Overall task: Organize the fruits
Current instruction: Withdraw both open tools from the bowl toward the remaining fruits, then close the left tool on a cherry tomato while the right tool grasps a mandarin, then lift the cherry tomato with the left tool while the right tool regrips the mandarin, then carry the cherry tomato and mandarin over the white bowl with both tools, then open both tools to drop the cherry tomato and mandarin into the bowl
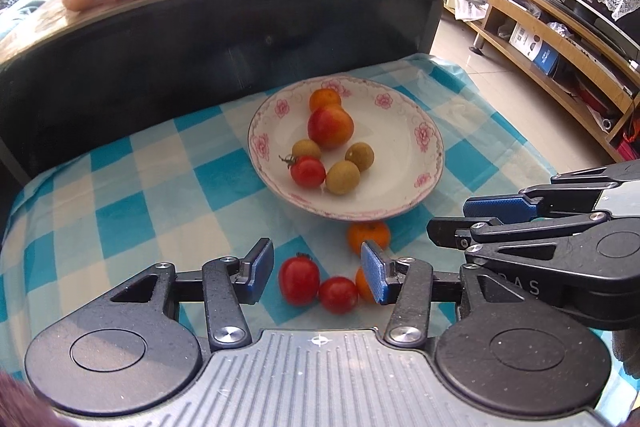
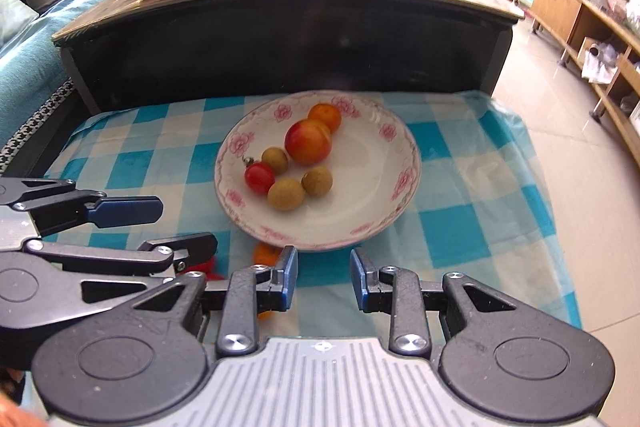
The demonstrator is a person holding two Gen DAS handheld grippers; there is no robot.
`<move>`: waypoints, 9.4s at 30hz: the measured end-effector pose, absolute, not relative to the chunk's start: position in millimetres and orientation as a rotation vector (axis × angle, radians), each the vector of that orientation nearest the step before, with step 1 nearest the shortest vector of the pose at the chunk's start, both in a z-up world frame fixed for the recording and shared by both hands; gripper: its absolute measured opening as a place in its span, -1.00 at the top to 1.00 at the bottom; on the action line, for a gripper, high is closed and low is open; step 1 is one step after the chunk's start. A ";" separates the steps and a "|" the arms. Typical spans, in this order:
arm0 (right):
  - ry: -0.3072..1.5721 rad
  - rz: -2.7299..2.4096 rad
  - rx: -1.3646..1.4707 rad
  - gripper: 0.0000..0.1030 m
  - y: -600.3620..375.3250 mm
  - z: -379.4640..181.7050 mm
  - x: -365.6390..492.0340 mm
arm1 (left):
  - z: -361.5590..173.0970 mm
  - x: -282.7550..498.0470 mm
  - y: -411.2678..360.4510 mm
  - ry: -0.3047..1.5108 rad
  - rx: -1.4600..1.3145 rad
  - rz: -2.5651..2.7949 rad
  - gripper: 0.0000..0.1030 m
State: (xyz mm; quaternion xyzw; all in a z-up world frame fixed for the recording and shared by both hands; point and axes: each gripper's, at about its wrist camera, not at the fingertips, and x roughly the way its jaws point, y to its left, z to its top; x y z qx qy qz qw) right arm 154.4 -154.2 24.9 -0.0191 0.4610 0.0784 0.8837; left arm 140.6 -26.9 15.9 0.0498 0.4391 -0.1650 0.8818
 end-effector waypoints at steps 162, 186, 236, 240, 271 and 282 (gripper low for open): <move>1.070 0.191 -0.002 0.37 -146.8 6.0 124.5 | -3.2 123.5 -6.6 0.995 0.115 -0.313 0.26; 1.124 0.325 0.064 0.32 -105.9 -21.1 151.2 | -16.6 133.6 19.3 1.047 0.077 -0.237 0.26; 1.011 0.173 0.098 0.30 -182.4 7.4 227.2 | 6.1 219.0 -60.6 0.972 0.108 -0.313 0.28; 1.011 0.175 0.102 0.30 -181.9 4.4 232.6 | 4.3 221.8 -58.2 0.979 0.093 -0.311 0.28; 0.949 0.171 0.084 0.27 -173.1 24.7 218.5 | 27.4 199.6 -45.5 0.926 0.100 -0.300 0.15; 0.969 0.195 0.058 0.27 -160.2 28.8 192.1 | 22.1 165.1 -31.5 0.943 0.113 -0.320 0.14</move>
